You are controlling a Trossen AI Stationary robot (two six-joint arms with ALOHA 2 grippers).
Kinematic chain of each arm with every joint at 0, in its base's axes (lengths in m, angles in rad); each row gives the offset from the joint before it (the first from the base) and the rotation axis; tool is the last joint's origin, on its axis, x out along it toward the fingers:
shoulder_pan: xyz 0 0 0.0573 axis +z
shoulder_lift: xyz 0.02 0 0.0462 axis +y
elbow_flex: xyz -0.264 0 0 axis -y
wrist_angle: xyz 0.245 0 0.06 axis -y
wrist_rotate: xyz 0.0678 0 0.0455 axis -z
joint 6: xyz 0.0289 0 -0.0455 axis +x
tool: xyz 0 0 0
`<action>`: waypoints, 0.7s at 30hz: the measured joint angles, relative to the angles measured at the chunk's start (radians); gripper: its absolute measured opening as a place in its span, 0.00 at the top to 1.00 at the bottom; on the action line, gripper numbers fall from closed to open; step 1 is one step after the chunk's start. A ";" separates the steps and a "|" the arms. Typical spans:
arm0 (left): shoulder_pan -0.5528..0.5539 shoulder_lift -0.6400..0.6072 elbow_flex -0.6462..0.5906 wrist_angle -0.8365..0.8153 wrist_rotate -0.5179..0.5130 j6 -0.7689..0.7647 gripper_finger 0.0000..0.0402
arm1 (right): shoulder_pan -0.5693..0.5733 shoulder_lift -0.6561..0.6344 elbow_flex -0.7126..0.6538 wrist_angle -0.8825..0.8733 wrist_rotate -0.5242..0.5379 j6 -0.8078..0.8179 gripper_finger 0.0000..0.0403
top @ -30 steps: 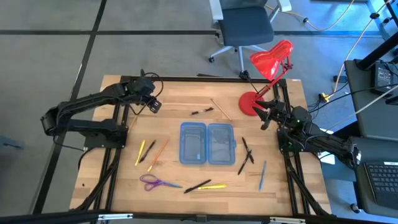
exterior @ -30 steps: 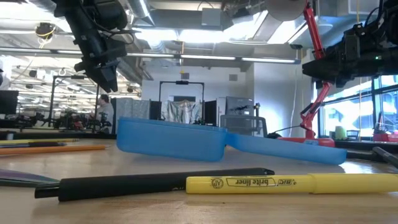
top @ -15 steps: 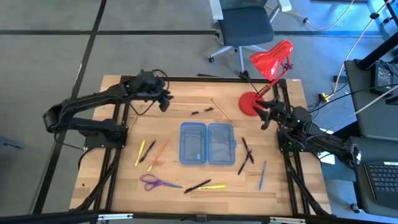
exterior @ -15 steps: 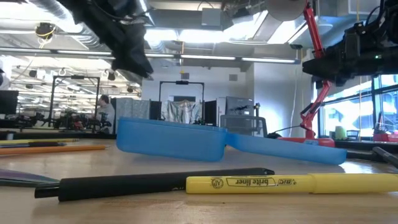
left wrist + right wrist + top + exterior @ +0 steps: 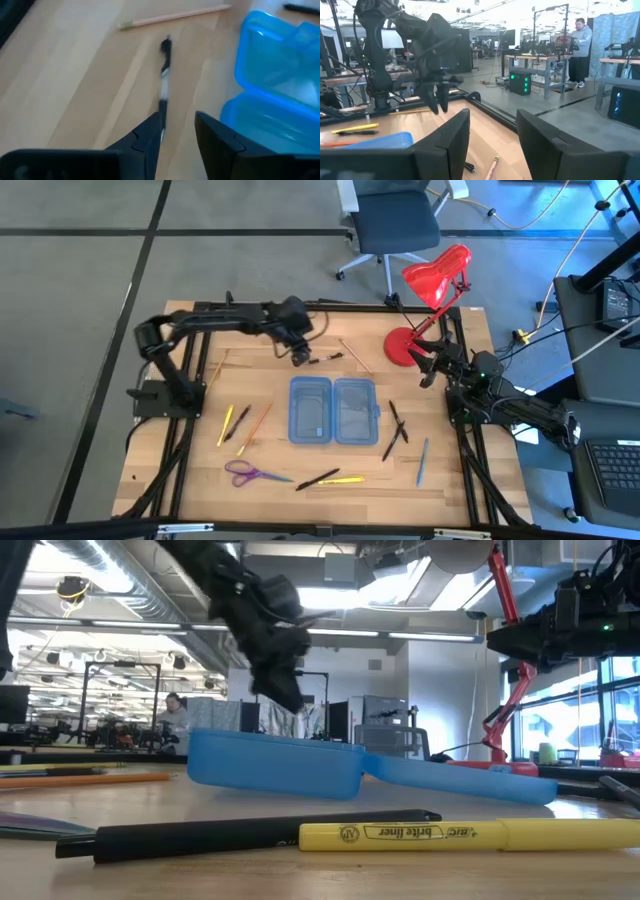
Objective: Pick & place school supplies into a supply box
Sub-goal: Put the black pen into the blue supply box
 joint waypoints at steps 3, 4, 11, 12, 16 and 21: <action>-0.021 0.078 0.062 0.000 -0.020 0.031 0.72 | 0.000 0.000 0.000 -0.003 0.000 0.000 0.59; -0.026 0.101 0.079 -0.002 -0.023 0.036 0.72 | 0.000 0.000 0.000 -0.007 0.000 0.002 0.59; -0.051 0.214 0.162 0.001 -0.027 0.095 0.72 | 0.000 0.000 0.000 -0.057 0.000 0.005 0.59; -0.053 0.224 0.169 0.000 -0.027 0.096 0.72 | 0.000 0.000 0.000 -0.058 0.000 0.012 0.59; -0.059 0.260 0.179 0.015 -0.036 0.096 0.72 | 0.000 0.000 0.000 -0.058 0.000 0.054 0.59; -0.065 0.298 0.178 0.032 -0.126 0.088 0.72 | 0.000 0.000 0.000 -0.068 0.000 0.056 0.59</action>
